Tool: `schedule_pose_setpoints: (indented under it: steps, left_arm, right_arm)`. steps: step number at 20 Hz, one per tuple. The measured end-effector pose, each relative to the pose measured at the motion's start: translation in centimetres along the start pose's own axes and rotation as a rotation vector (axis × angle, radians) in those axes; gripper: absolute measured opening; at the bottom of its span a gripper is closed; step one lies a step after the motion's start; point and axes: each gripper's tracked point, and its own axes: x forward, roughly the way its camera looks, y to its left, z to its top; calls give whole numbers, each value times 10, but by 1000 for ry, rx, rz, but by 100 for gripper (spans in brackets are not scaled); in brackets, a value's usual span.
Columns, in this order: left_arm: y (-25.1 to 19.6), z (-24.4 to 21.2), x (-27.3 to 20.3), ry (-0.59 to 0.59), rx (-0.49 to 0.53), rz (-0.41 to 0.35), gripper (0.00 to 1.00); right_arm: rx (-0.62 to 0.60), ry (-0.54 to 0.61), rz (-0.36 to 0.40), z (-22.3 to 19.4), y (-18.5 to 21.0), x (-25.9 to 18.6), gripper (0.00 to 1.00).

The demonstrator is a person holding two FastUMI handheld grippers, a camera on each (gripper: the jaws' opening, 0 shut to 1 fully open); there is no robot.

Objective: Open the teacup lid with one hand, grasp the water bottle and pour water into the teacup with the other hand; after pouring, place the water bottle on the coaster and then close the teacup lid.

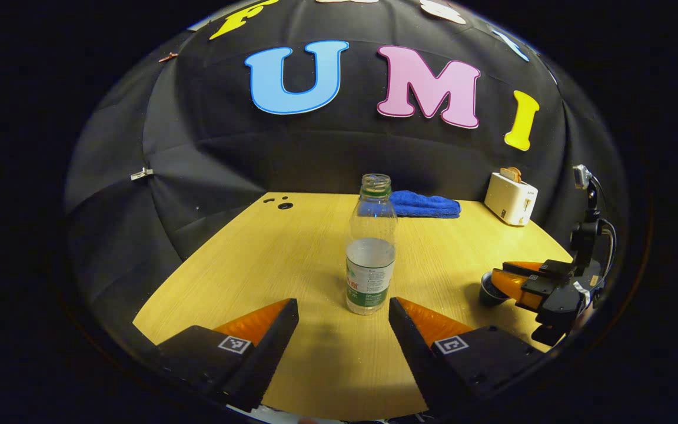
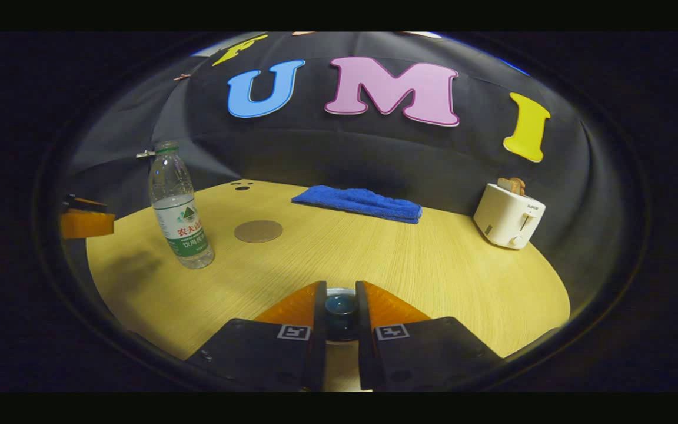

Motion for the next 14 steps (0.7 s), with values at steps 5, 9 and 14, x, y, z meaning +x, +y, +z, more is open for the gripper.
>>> schedule_pose_setpoints:
  steps: [5, 9, 14]
  left_arm:
    - [-12, -4, 15, -55, 128, -64, 97]
    - [-26, -4, 40, -81, 144, -104, 97]
    - [-28, -1, 80, -109, 72, -82, 96]
  right_arm:
    - [37, 0, 10, 11, -3, -4, 30]
    - [55, -15, 8, 30, -10, -7, 30]
    - [82, -20, 9, 43, -16, -13, 20]
